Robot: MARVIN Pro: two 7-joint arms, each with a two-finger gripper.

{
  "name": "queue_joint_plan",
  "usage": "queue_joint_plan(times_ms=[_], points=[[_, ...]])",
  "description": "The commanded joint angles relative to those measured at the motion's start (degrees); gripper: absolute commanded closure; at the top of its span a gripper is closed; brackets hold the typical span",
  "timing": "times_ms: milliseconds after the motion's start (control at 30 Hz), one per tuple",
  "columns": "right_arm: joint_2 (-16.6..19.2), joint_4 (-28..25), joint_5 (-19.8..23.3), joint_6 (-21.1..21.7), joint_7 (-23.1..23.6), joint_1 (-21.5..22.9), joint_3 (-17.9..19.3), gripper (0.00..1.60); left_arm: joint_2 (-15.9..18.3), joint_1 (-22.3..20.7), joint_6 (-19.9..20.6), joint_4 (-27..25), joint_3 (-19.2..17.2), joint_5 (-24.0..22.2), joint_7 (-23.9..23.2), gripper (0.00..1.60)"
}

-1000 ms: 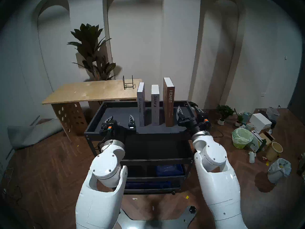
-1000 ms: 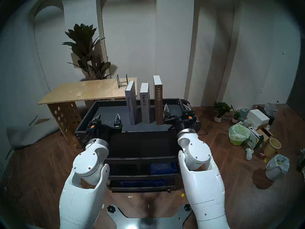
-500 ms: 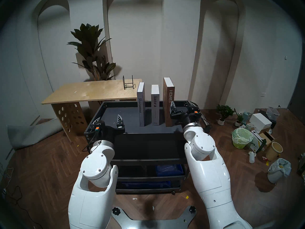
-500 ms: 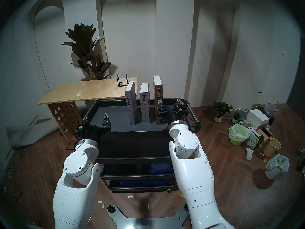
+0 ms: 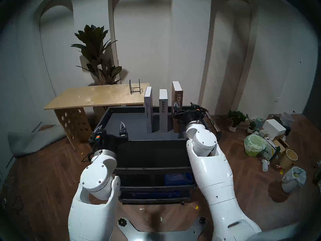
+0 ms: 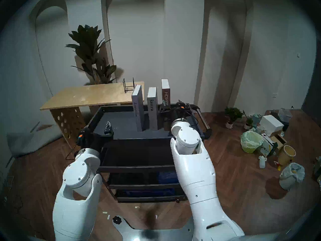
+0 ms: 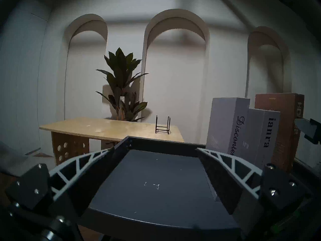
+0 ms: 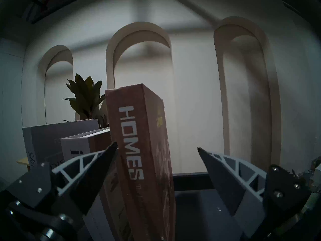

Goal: Sort the books onto the shelf by size, largest to the left

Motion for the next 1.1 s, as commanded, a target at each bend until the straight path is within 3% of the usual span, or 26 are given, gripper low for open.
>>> queue_joint_plan(times_ms=[0,300,667,900,1067], points=[[0.0,-0.5,0.9,3.7,2.4,5.0,-0.7,0.0,0.0,0.4,-0.8,-2.3,-0.1,-0.1,-0.1,0.0],[1.4,-5.1,2.4,10.1,5.3,3.9,-1.1,0.0,0.3,1.0,-0.9,-2.7,-0.1,-0.8,-0.3,0.0],[1.3,-10.6,3.2,12.0,4.6,3.5,-0.1,0.0,0.6,1.1,-1.0,-3.0,0.1,-1.1,-0.6,0.0],[-0.6,-5.7,3.0,9.3,2.4,5.6,0.0,0.0,0.6,1.2,-1.2,-2.9,0.2,-1.2,-0.6,0.0],[-0.8,-2.8,3.5,7.0,3.3,6.9,-0.9,0.0,0.6,1.2,-1.2,-2.7,0.1,-1.1,-0.4,0.0]])
